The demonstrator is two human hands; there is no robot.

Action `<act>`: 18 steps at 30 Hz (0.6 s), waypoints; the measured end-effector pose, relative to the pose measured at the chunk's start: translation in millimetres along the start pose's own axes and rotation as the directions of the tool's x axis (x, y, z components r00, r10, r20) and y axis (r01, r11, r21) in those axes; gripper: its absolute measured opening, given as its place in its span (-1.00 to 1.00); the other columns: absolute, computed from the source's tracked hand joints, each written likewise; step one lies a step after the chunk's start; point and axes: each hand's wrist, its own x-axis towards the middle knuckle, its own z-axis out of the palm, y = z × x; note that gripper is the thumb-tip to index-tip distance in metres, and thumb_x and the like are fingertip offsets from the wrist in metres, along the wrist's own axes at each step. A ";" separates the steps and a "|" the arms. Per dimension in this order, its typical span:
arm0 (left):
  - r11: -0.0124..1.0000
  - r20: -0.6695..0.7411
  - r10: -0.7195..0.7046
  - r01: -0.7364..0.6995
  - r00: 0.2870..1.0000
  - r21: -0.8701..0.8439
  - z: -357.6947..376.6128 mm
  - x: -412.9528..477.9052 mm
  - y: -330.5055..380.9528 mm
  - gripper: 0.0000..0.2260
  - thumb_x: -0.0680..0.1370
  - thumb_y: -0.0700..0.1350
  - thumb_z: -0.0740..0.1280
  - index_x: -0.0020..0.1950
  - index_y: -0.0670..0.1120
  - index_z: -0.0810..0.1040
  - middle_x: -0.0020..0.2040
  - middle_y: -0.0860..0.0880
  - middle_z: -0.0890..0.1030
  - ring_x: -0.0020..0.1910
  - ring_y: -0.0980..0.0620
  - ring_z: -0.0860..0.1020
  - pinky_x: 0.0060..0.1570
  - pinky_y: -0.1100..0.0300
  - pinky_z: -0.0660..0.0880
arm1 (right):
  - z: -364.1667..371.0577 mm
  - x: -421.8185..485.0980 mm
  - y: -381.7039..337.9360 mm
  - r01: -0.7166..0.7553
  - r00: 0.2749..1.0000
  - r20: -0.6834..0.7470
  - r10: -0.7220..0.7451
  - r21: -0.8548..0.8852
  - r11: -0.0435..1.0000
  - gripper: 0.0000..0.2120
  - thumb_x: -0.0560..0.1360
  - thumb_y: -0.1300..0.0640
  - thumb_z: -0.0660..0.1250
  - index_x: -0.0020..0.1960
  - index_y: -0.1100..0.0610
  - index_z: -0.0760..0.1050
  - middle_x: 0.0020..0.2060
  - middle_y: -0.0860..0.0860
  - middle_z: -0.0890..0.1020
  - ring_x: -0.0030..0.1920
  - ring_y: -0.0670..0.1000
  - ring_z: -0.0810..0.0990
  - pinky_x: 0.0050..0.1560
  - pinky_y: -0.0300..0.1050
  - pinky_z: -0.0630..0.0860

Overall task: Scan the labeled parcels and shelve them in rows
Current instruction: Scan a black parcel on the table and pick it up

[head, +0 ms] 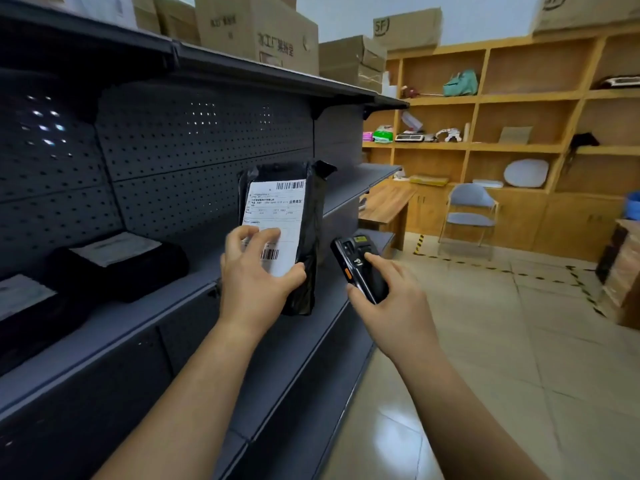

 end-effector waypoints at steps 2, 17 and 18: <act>0.999 -0.043 -0.016 0.018 0.999 0.038 15.6 27.3 -2.8 -0.50 0.27 0.13 0.43 0.20 0.12 0.56 0.20 0.19 0.30 0.27 0.01 0.38 0.23 0.25 0.29 | 12.9 39.7 14.9 0.044 0.999 0.031 -0.045 0.031 0.999 -0.46 0.43 -0.16 0.42 0.38 -0.10 0.46 0.20 -0.12 0.52 0.21 -0.06 0.50 0.19 -0.13 0.47; 0.903 -0.376 -0.179 0.303 0.909 0.304 43.7 142.4 -78.3 -0.59 0.38 0.04 0.51 0.18 0.21 0.48 0.20 0.21 0.27 0.30 0.06 0.32 0.13 0.25 0.33 | 194.2 238.1 32.1 0.267 0.879 0.269 -0.395 0.407 0.873 -0.49 0.42 -0.10 0.46 0.35 -0.09 0.49 0.16 -0.15 0.51 0.17 -0.10 0.49 0.16 -0.05 0.51; 0.895 -0.402 -0.184 0.322 0.897 0.310 45.6 150.3 -83.1 -0.58 0.37 0.05 0.51 0.18 0.20 0.49 0.21 0.20 0.28 0.30 0.04 0.33 0.18 0.19 0.38 | 204.9 246.3 34.0 0.271 0.866 0.290 -0.407 0.411 0.870 -0.48 0.43 -0.11 0.46 0.36 -0.10 0.47 0.17 -0.16 0.50 0.18 -0.10 0.49 0.17 -0.05 0.51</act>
